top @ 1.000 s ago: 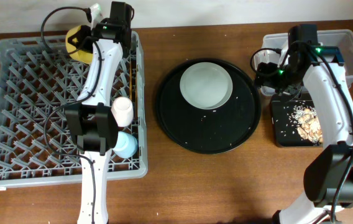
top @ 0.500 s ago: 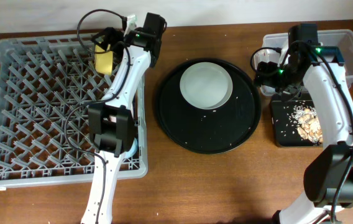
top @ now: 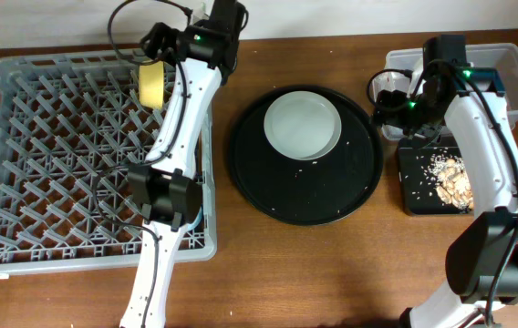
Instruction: Sort waste into correct bins and load items into the dishwasher rack
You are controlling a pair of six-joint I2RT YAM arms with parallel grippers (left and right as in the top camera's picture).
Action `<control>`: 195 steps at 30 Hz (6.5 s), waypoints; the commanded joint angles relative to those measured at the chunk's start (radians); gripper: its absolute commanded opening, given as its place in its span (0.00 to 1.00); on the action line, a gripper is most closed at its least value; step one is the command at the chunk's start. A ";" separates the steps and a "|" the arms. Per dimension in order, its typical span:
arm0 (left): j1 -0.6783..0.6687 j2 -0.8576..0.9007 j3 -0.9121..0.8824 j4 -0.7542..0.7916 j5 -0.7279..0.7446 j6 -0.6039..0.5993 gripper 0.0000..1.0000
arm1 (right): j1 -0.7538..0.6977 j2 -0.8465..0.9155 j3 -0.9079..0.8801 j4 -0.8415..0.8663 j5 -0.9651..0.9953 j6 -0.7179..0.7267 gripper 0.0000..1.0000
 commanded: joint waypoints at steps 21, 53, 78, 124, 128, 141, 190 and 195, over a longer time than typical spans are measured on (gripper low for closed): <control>-0.190 0.138 0.022 -0.058 0.939 -0.377 0.56 | -0.124 -0.003 0.051 -0.016 -0.208 -0.056 0.89; -0.105 0.360 0.234 -0.198 0.919 -0.555 0.35 | -0.052 -0.002 0.051 -0.039 -0.138 -0.060 0.90; -0.047 -0.341 0.254 -0.355 -0.182 0.077 0.01 | -0.052 -0.002 0.051 -0.042 -0.143 -0.059 0.90; 0.293 -0.343 -0.352 -0.254 0.531 0.227 0.65 | -0.052 -0.002 0.051 -0.080 -0.142 -0.059 0.90; 0.299 -0.344 -0.338 -0.236 0.526 0.195 0.99 | -0.052 -0.002 0.051 -0.080 -0.143 -0.059 0.90; 0.284 -0.532 0.116 -0.224 1.584 0.151 0.99 | -0.052 -0.257 0.296 -0.242 -0.021 -0.172 0.99; 0.238 -0.532 0.108 -0.224 1.600 0.152 0.99 | 0.097 -1.822 -1.646 1.020 0.123 -0.187 0.98; 0.238 -0.532 0.108 -0.224 1.600 0.152 0.99 | 0.097 -1.822 -1.646 1.020 0.123 -0.187 0.98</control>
